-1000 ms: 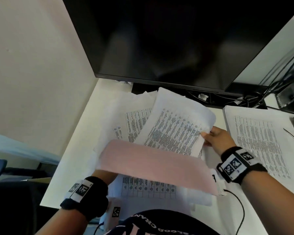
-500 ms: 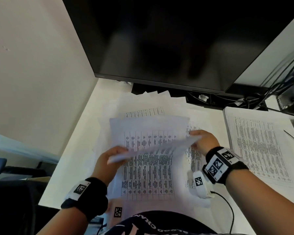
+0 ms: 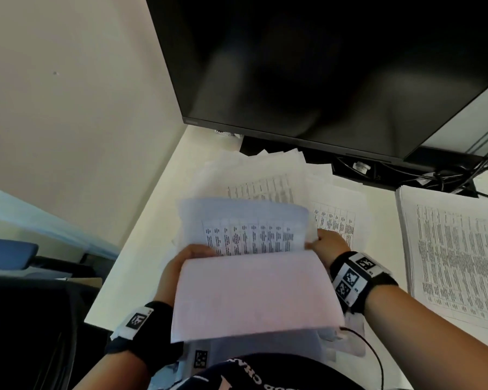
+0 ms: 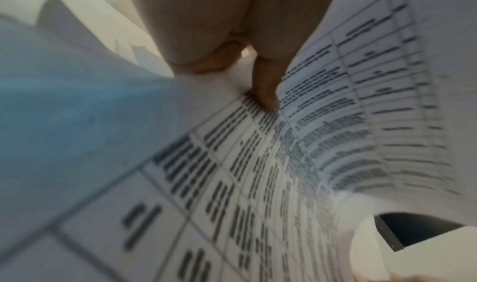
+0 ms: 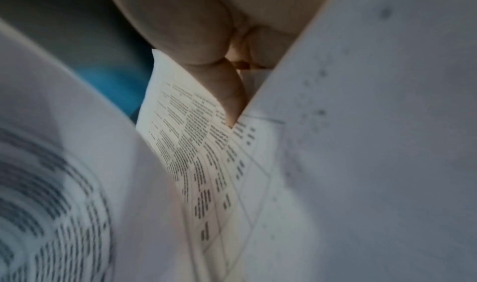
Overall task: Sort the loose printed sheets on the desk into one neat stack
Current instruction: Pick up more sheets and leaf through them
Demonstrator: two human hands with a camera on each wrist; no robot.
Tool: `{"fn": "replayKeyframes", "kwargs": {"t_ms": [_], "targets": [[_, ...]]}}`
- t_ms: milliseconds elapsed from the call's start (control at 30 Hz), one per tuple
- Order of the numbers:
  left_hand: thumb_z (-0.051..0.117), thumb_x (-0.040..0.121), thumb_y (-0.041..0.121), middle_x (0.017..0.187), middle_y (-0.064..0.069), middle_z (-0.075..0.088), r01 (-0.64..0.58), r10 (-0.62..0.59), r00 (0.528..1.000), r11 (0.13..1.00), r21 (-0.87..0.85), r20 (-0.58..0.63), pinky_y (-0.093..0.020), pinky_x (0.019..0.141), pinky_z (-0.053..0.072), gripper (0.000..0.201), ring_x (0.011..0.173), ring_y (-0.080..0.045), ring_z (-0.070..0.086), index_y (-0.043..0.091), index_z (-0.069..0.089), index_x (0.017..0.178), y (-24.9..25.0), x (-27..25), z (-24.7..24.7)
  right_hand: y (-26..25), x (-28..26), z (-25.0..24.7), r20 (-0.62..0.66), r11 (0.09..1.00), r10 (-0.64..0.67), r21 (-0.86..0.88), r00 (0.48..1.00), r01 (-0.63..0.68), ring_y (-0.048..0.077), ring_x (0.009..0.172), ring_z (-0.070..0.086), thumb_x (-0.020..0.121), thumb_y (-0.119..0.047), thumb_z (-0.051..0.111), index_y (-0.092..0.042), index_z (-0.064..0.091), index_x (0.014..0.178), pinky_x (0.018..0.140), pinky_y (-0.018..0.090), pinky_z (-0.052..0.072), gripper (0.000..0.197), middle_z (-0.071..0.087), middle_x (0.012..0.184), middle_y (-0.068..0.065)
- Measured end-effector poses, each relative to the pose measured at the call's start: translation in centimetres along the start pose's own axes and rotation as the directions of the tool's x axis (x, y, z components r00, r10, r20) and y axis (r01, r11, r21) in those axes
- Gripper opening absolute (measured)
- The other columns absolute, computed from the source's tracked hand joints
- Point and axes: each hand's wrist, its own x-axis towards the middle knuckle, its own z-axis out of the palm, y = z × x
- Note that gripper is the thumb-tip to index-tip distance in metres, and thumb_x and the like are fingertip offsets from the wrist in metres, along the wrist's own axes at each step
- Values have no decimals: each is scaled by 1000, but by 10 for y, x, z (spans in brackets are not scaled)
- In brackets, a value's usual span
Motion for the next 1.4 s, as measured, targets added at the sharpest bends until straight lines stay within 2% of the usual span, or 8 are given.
{"fn": "replayKeyframes", "kwargs": {"t_ms": [167, 333, 433, 567, 867, 1033, 1233, 1400], "targets": [[67, 86, 22, 128, -3, 62, -88, 140, 961, 972, 216, -239, -52, 96, 48, 63, 113, -26, 62, 53, 40, 133, -20, 13, -21, 19, 0, -16, -88, 990, 124, -51, 988, -128, 29, 107, 58, 91, -27, 57, 2, 58, 117, 86, 30, 44, 39, 63, 113, 12], [61, 89, 9, 105, -12, 72, -86, 136, 956, 976, 198, -258, -52, 89, 53, 28, 93, -29, 69, 18, 59, 116, -8, 17, 4, 39, -11, -21, -33, 992, 111, 55, 993, -110, 27, 111, 57, 89, -19, 62, -7, 54, 123, 88, 30, 41, 37, 61, 123, 9], [59, 90, 29, 105, -5, 73, -44, 106, 970, 961, 273, -217, -52, 95, 49, 18, 100, -28, 67, 24, 65, 107, -8, 25, 14, 39, -21, -17, 24, 971, 87, 222, 996, -90, 26, 116, 55, 88, -8, 61, -9, 50, 128, 89, 28, 39, 41, 59, 124, 4], [59, 61, 64, 118, 0, 67, -45, 92, 986, 951, 305, -140, -54, 101, 44, 72, 112, -27, 61, 28, 57, 124, -21, 44, 18, 44, -26, -6, 23, 934, 50, 354, 999, -55, 24, 111, 60, 86, -4, 62, -10, 53, 127, 102, 36, 42, 42, 65, 118, 3], [67, 81, 43, 114, 2, 70, -126, 141, 989, 961, 245, -44, -52, 103, 42, 35, 113, -23, 61, 27, 64, 113, -4, 26, 45, 63, -41, -13, 32, 673, -42, 740, 999, 5, 27, 97, 69, 84, 8, 56, -13, 64, 108, 82, 41, 54, 32, 73, 103, 10], [64, 72, 61, 132, 5, 59, -191, 168, 981, 913, 361, 95, -52, 108, 37, 71, 126, -18, 51, 28, 49, 133, -3, 22, 58, 66, -37, -13, 58, 878, -62, 479, 996, 27, 29, 99, 66, 81, 9, 54, -8, 64, 107, 91, 48, 51, 33, 72, 102, 11], [75, 67, 52, 126, 9, 62, -212, 151, 975, 863, 459, 166, -47, 105, 42, 75, 119, -15, 57, 31, 47, 133, 0, 24, 57, 70, -28, -14, 37, 857, -43, 515, 998, 18, 18, 126, 49, 72, -54, 62, -26, 35, 143, 111, 41, 34, 81, 52, 137, -6], [73, 66, 59, 154, 4, 31, -253, 220, 967, 816, 520, 126, -54, 108, 35, 96, 132, -21, 45, 53, 15, 142, -9, 27, 56, 59, -26, -14, -78, 861, 16, 508, 997, 26, 19, 124, 50, 97, -24, 46, -25, 41, 139, 108, 37, 37, 42, 54, 135, -2]]}}
